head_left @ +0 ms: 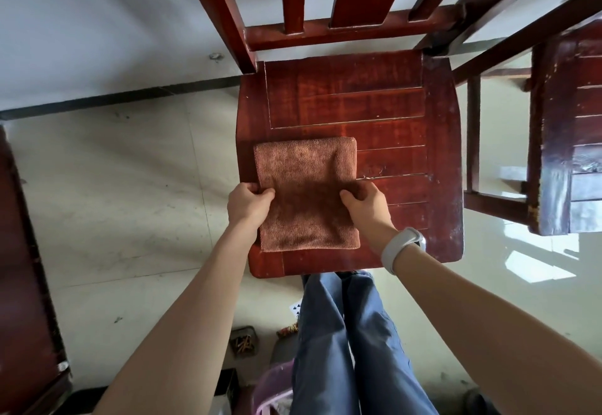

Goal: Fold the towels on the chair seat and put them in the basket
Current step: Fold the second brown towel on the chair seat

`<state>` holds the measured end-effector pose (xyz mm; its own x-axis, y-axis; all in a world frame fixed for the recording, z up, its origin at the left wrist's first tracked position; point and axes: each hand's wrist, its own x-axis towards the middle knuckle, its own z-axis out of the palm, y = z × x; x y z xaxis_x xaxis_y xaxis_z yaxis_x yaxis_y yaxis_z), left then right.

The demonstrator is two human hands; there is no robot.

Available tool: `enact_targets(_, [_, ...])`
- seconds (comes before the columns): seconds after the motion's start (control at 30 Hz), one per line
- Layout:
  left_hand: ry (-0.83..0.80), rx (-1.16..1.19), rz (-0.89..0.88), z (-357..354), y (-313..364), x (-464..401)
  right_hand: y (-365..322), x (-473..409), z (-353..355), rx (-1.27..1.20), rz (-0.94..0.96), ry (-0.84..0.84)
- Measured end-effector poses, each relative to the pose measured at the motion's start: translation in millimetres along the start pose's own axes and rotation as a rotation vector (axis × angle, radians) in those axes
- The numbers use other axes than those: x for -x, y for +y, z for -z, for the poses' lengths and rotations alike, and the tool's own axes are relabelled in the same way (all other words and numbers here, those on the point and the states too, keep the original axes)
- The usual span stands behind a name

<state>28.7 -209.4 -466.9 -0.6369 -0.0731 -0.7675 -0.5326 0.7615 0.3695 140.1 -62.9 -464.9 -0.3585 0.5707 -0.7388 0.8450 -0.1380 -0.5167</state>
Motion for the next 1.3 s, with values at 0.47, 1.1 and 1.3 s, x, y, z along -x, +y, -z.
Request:
enact_targets(0.47, [-0.076,0.302,-0.226,11.7,4.5,53.8,-2.6,33.2,62.6,-0.158,0.094,-0.163])
enact_targets(1.1, [-0.542,-0.298,-0.757,-226.2,116.4,377.8,183.6,192.7,424.7,-0.455,0.121,0.252])
enact_targets(1.3, [-0.756,-0.363,-0.906,-365.1,150.4,509.8,283.1,248.0,560.2,-0.597,0.016,0.497])
